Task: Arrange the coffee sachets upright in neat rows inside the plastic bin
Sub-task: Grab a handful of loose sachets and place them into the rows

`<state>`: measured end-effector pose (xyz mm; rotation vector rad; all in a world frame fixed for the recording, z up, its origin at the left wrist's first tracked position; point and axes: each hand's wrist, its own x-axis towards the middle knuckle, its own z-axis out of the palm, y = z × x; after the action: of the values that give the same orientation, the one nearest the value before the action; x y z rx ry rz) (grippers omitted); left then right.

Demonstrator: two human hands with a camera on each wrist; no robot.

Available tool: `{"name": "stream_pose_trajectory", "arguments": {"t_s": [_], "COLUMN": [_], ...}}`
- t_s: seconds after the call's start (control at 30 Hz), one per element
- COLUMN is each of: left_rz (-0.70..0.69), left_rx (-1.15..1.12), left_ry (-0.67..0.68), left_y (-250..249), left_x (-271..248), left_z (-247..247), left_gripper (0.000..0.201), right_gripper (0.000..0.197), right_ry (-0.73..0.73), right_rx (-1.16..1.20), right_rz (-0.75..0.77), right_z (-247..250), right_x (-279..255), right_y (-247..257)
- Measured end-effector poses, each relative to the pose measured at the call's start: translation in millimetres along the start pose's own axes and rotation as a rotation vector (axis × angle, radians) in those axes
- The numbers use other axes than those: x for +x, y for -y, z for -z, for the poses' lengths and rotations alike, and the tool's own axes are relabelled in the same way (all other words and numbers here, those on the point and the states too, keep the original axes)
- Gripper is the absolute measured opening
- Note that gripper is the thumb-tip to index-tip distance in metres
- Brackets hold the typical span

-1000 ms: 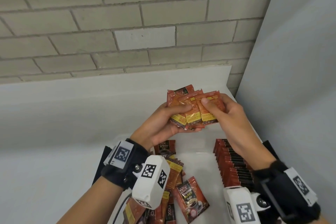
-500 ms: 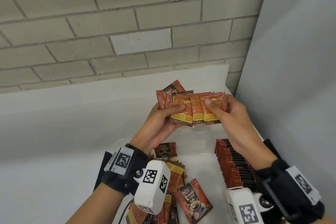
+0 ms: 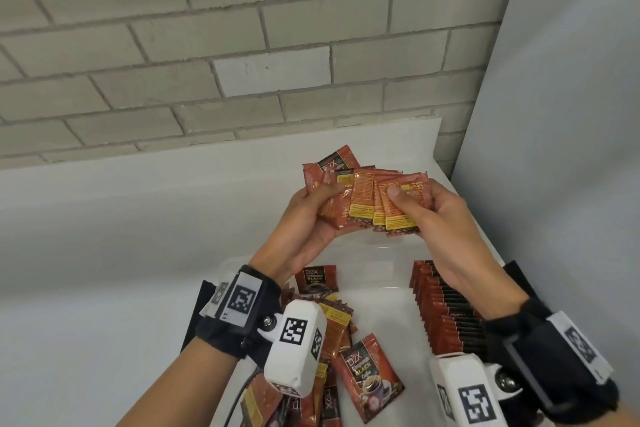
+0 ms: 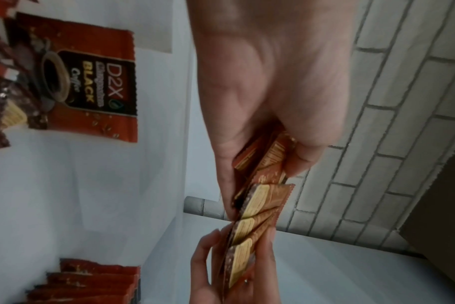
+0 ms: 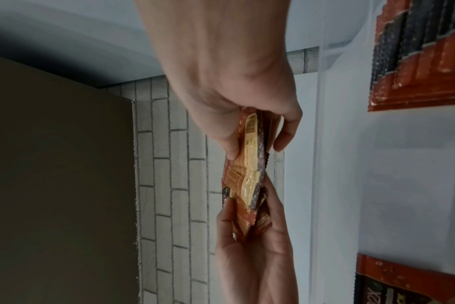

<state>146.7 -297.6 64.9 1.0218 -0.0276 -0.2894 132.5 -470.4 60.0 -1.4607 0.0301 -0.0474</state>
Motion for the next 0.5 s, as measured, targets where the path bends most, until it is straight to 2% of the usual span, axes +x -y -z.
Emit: {"name": "stream_pose_trajectory", "arguments": {"t_s": [0.1,0.27,0.33,0.5], "left_rz": [-0.018,-0.07,-0.09,-0.104], "left_rx": [0.052,0.061,0.052,0.076], "left_ry": [-0.007,-0.031,-0.029,-0.037], "left_y": [0.9,1.1,1.7,0.7], "left_x": [-0.6,-0.8,-0.6,-0.7], "left_z": [1.2,0.6,0.1,-0.7], "left_gripper": [0.032,0.042,0.038,0.031], "right_gripper": [0.029,0.025,0.024,0.029], "right_ry": [-0.021,-0.058,-0.063,0.006], "right_rx": [-0.003,-0.027,-0.023,-0.041], "right_rz": [0.007,0.002,-0.002,0.017], "right_z": [1.9,2.8,3.5,1.8], "right_x": [0.9,1.7,2.1,-0.2], "right_y": [0.1,-0.1,0.0,1.3]}}
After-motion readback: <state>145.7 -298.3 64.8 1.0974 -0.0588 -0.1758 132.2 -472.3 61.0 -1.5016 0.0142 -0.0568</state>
